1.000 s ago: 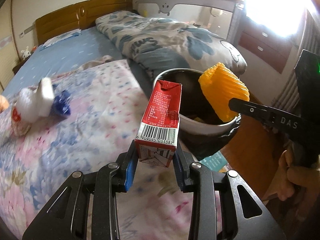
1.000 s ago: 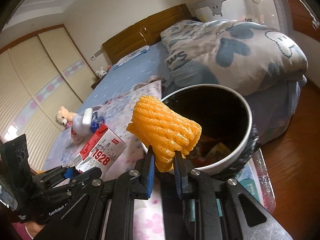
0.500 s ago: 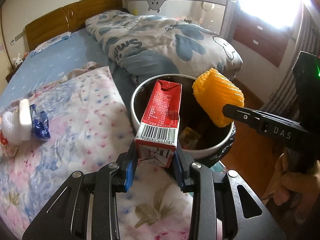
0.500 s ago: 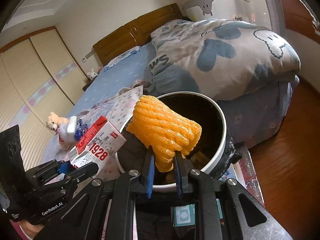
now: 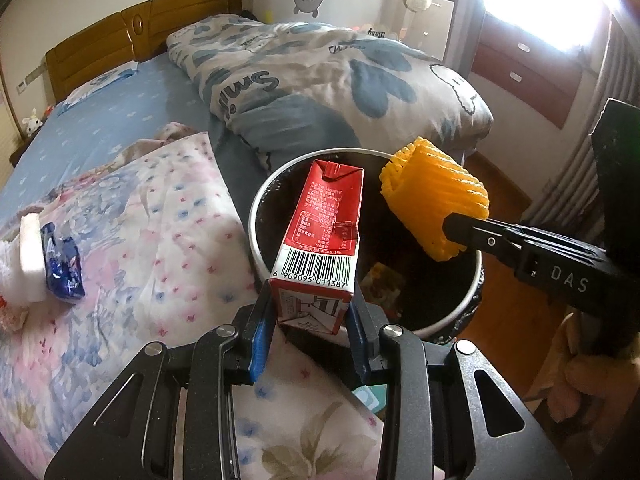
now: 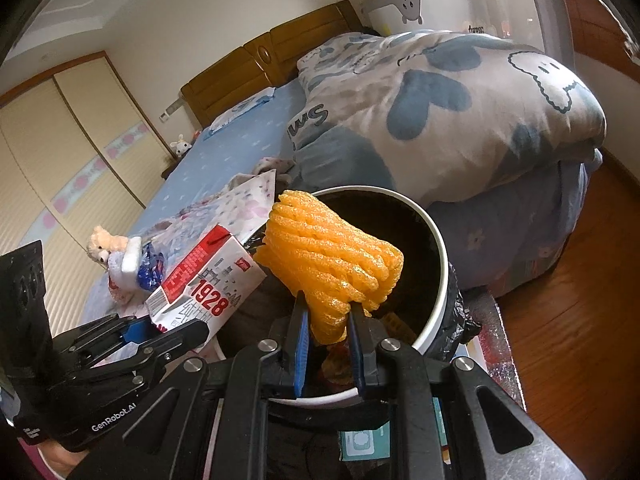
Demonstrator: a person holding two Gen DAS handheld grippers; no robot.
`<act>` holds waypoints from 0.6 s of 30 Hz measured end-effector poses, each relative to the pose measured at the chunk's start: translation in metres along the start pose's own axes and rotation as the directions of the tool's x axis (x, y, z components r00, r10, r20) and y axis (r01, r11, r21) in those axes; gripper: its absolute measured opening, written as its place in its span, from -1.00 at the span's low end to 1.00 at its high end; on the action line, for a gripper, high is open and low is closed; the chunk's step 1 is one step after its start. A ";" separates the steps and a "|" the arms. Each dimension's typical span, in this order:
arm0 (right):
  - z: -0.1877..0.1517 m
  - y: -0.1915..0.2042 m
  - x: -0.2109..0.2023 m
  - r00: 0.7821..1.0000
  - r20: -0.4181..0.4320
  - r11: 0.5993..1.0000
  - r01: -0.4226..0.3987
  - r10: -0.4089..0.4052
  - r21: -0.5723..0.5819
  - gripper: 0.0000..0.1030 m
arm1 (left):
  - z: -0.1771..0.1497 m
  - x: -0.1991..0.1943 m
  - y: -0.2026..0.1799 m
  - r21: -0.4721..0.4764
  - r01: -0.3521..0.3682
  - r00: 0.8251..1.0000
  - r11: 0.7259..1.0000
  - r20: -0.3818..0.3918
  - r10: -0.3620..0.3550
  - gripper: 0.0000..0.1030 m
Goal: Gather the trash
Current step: 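Carry both items over the black bin and open both tools to drop them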
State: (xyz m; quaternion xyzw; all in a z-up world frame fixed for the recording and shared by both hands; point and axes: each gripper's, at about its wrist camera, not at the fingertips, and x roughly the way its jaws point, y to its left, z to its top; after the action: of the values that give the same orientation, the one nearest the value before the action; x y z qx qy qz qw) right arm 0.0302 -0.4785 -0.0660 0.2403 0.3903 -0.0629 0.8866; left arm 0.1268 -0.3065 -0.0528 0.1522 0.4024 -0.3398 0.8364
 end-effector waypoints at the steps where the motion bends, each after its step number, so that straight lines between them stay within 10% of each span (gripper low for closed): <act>1: 0.000 0.000 0.000 1.000 -0.001 1.000 0.001 -0.001 0.000 -0.66 | 0.001 0.002 0.000 -0.001 0.002 1.000 1.000 -0.002 -0.002 -0.39; 18: 0.006 -0.004 0.007 1.000 -0.017 1.000 0.023 -0.023 0.005 -0.45 | 0.007 0.016 -0.004 -0.035 0.054 0.998 0.998 -0.039 -0.056 -0.20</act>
State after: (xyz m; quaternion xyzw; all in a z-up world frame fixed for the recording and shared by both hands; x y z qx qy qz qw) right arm 0.0379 -0.4843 -0.0685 0.2387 0.4002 -0.0723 0.8818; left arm 0.1350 -0.3194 -0.0606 0.1334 0.4286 -0.3526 0.8211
